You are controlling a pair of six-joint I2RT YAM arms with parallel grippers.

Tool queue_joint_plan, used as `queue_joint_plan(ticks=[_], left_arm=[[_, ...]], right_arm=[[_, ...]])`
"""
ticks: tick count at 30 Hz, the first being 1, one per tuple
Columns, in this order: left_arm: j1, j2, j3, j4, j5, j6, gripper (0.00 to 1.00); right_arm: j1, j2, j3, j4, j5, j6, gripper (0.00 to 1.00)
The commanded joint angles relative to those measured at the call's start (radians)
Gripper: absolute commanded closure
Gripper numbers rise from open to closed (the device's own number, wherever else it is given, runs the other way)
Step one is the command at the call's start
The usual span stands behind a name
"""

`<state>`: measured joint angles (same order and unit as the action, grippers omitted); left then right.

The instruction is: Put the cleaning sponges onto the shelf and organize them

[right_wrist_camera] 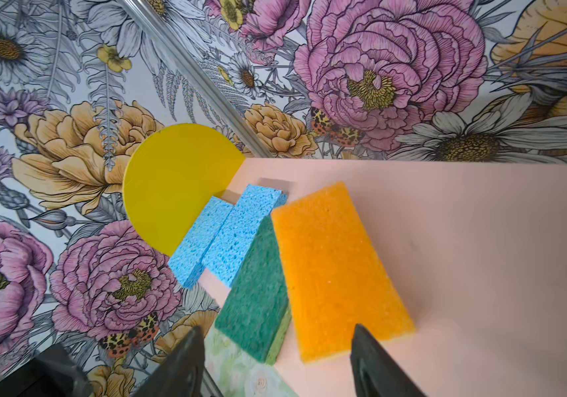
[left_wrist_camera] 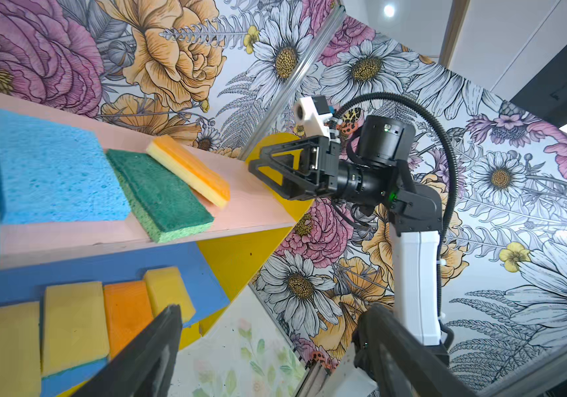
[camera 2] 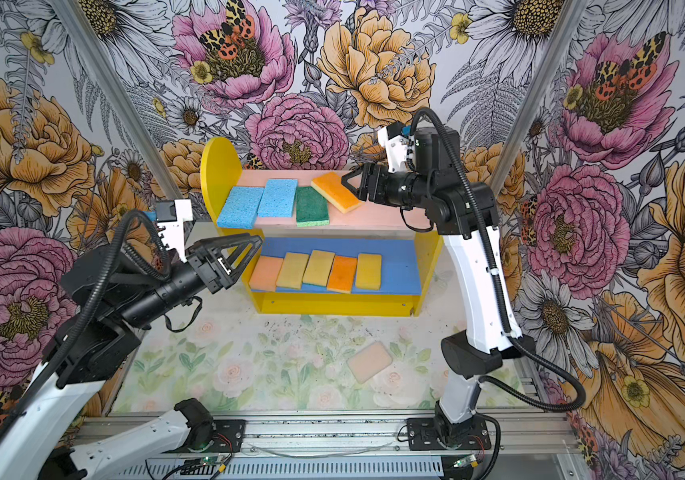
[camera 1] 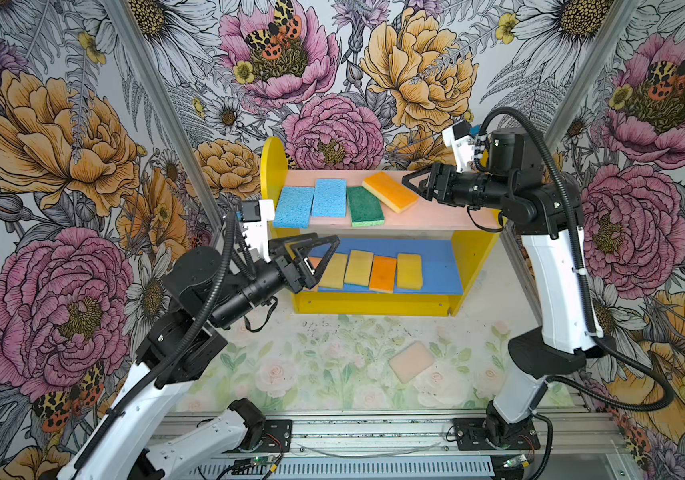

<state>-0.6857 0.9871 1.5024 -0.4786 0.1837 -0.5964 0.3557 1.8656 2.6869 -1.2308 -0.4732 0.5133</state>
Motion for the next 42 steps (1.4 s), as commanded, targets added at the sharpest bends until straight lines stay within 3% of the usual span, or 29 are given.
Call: queue_joint_plan(ticks=[1,4,7,16,25,31,35,39,42], left_arm=[[0.003,0.133,0.142,-0.038,-0.01,0.006,0.16],[0.038,0.234,0.252,-0.059,0.042,-0.013,0.16],[0.069,0.269,0.265,-0.058,0.061,-0.029,0.18],[0.119,0.255,0.207,-0.042,0.089,-0.04,0.18],[0.175,0.208,0.145,-0.019,0.116,-0.056,0.17],[0.193,0.184,0.114,-0.016,0.125,-0.059,0.17],[0.203,0.173,0.094,-0.017,0.126,-0.059,0.17],[0.214,0.163,0.084,-0.013,0.132,-0.059,0.17],[0.219,0.156,0.078,-0.013,0.133,-0.06,0.17]], right_arm=[[-0.006,0.066,0.111,-0.166,0.093,-0.039,0.32],[-0.013,0.092,0.104,-0.164,0.131,-0.053,0.32],[-0.018,0.101,0.103,-0.156,0.119,-0.058,0.32],[-0.031,0.113,0.103,-0.137,-0.019,-0.053,0.43],[-0.034,0.081,0.046,-0.131,-0.01,-0.061,0.56],[-0.03,0.06,0.004,-0.116,-0.011,-0.053,0.76],[-0.026,0.032,-0.052,-0.087,-0.007,-0.047,0.84],[-0.026,0.008,-0.104,-0.05,0.0,-0.034,1.0],[-0.024,-0.004,-0.111,-0.022,0.0,-0.02,1.0]])
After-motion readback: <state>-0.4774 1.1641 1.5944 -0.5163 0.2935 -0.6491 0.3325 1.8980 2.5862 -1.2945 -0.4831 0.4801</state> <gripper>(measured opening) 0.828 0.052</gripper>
